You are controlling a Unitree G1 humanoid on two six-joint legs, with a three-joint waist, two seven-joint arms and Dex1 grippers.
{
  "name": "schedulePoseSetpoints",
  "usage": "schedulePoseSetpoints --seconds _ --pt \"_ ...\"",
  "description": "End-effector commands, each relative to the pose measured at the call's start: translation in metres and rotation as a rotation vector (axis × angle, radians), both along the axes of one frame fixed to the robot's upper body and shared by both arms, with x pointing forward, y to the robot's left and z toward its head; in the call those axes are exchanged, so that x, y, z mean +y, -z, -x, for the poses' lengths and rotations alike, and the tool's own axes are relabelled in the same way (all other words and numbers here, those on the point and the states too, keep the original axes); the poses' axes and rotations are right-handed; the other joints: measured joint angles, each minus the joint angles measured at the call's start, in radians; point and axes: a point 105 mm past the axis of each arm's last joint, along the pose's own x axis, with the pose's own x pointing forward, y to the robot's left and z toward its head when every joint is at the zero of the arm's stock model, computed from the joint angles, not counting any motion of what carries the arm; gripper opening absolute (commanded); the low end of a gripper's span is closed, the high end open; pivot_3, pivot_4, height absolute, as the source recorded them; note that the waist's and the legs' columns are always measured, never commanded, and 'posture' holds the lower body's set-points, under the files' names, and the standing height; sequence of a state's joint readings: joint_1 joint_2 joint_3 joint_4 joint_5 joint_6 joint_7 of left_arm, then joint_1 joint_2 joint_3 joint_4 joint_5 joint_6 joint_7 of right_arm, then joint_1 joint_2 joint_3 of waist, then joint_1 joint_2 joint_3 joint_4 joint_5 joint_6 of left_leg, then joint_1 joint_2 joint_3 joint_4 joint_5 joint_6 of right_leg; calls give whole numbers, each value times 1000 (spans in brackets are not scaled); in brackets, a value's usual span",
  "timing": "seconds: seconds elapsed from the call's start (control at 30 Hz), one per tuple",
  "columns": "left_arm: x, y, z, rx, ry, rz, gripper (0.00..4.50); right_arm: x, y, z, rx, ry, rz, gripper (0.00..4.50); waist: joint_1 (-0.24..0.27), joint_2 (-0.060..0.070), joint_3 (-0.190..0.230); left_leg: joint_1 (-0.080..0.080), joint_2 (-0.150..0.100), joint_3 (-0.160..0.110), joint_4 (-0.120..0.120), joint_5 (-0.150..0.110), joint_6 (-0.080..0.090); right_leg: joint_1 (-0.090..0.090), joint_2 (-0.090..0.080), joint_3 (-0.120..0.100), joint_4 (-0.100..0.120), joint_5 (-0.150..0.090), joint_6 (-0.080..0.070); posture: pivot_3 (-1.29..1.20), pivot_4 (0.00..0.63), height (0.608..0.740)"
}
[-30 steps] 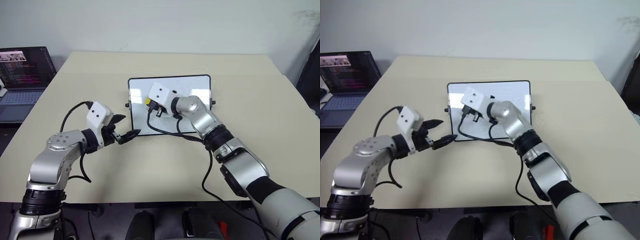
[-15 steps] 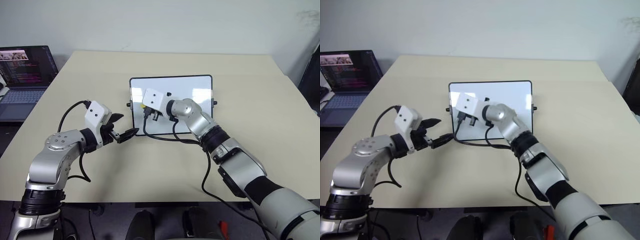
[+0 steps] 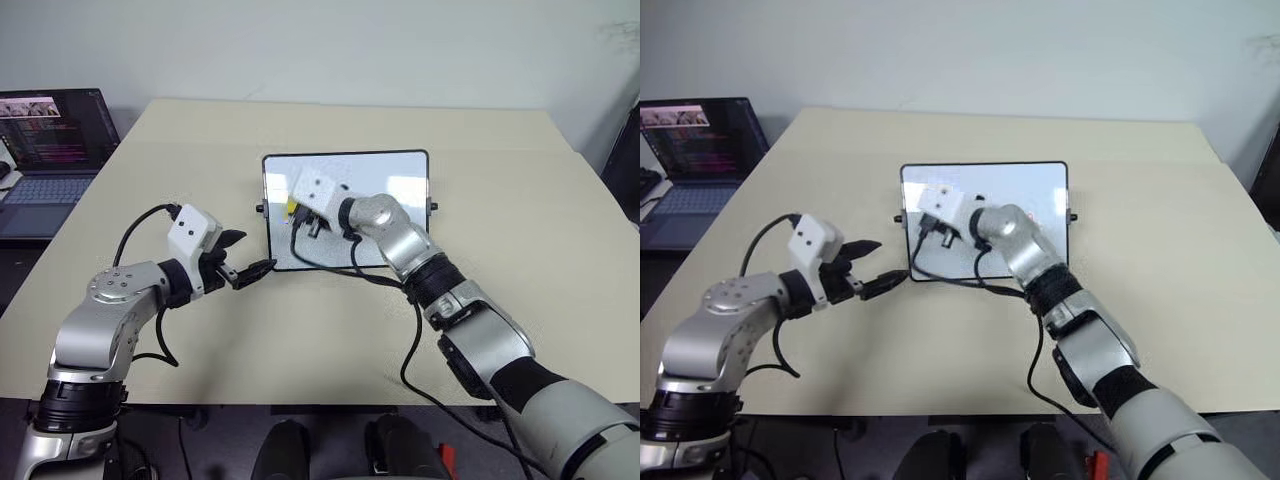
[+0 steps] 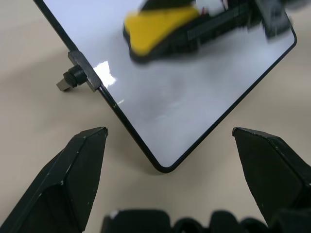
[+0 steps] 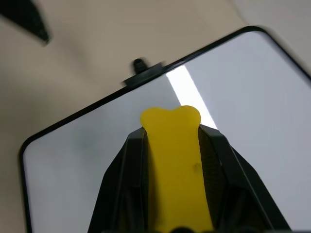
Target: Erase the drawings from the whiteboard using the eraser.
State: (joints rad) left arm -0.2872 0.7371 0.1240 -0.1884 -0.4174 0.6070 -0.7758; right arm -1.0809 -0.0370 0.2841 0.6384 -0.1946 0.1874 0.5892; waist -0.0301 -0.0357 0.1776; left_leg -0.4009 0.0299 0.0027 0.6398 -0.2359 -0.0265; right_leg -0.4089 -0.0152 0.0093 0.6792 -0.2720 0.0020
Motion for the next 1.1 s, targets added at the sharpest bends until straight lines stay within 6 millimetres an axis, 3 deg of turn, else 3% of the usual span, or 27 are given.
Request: schedulePoseSetpoints --seconds 0.03,0.17,0.3,0.4,0.53,0.7,0.9,1.1 --pt "-4 -17 1 -69 28 4 4500 -17 -37 17 -9 -16 -188 1102 0 0 0 0 0 0 0 0 -1 0 0 0 0 -1 0 0 150 740" --pt "-15 -19 3 -95 81 21 4500 -54 -32 55 45 -48 -254 1101 6 0 0 -2 0 -1 -1 -2 -3 0 -1 -1 -1 -4 3 0 150 740" --pt "-24 -18 7 -106 142 29 4500 -97 3 87 166 -14 -181 1101 4 0 0 -3 -2 0 0 -4 -4 -1 -3 -1 -3 -5 4 0 150 740" --pt "-29 -16 10 -91 183 28 4500 -123 22 104 226 38 -155 1101 1 0 0 -3 -2 0 0 -4 -4 0 -2 -1 -3 -6 4 0 150 740" --pt "-31 -15 6 -86 194 26 4500 -141 40 117 257 102 -116 1101 -4 0 0 0 -1 1 -1 -4 -4 0 1 2 -1 -9 8 0 150 740" --pt "-30 -11 4 -76 167 36 4500 -145 41 123 229 132 -116 1101 -3 0 0 1 0 1 0 -4 -4 0 2 2 0 -9 9 0 150 740" --pt "-27 -11 6 -85 157 41 4500 -125 17 114 153 110 -168 1101 -2 0 1 1 0 2 0 -4 -4 0 2 4 0 -9 9 0 150 740" --pt "-23 -15 6 -94 144 52 4500 -116 11 113 148 81 -163 1101 1 0 1 0 0 2 0 -4 -4 0 2 3 -1 -9 8 0 150 740"
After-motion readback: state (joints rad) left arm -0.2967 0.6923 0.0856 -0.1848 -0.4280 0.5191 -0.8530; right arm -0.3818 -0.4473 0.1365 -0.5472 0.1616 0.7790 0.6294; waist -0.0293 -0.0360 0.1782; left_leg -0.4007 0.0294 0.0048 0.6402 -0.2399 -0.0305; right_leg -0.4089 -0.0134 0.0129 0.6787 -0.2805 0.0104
